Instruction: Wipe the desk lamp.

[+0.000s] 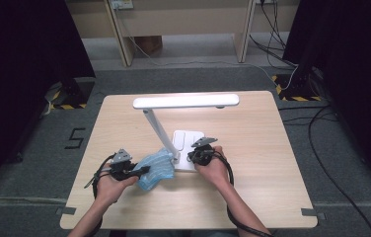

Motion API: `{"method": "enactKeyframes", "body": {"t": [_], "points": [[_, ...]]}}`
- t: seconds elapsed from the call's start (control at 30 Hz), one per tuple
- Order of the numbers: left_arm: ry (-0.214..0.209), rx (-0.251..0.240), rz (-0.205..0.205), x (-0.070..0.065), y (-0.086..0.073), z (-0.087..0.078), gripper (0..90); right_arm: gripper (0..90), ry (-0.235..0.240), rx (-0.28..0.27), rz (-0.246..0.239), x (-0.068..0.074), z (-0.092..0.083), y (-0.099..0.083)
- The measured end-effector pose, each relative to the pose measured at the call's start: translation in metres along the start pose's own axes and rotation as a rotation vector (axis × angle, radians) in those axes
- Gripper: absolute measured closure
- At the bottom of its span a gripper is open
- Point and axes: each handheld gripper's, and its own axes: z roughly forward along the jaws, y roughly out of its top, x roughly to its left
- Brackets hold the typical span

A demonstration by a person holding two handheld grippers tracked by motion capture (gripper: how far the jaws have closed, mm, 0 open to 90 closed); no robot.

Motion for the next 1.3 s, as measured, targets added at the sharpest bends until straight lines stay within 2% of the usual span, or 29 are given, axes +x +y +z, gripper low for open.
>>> {"method": "enactKeyframes", "body": {"t": [0.47, 0.6, 0.8, 0.87, 0.9, 0.93, 1.0, 1.07, 1.23, 1.3], "points": [[0.059, 0.012, -0.004, -0.001, 0.011, 0.01, 70.0, 90.0, 0.001, -0.004, 0.006, 0.0, 0.0, -0.001], [0.077, 0.019, -0.014, 0.001, 0.014, 0.017, 70.0, 90.0, 0.002, -0.008, 0.007, 0.0, 0.0, -0.001], [0.096, 0.024, -0.003, 0.001, 0.018, 0.019, 70.0, 90.0, 0.003, -0.011, 0.011, 0.0, 0.001, -0.001], [0.09, 0.016, -0.007, 0.002, 0.017, 0.014, 69.9, 90.0, 0.004, -0.012, 0.011, 0.0, 0.001, -0.001], [0.097, 0.002, -0.006, 0.004, 0.016, 0.007, 69.9, 90.0, 0.004, -0.012, 0.009, 0.0, 0.001, -0.001], [0.097, 0.002, -0.006, 0.004, 0.016, 0.007, 69.9, 90.0, 0.004, -0.012, 0.009, 0.0, 0.001, -0.001], [0.119, -0.037, -0.015, 0.009, 0.02, -0.009, 69.9, 90.0, 0.005, -0.014, 0.012, 0.0, 0.001, -0.001], [0.124, -0.048, -0.018, 0.011, 0.022, -0.013, 69.8, 90.0, 0.004, -0.014, 0.013, 0.0, 0.001, -0.001], [0.122, -0.125, -0.014, 0.015, 0.044, -0.039, 69.8, 90.0, 0.005, -0.01, 0.015, 0.0, 0.001, -0.001], [0.124, -0.135, -0.006, 0.015, 0.05, -0.044, 69.8, 90.0, 0.005, -0.011, 0.011, 0.0, 0.001, 0.0]]}}
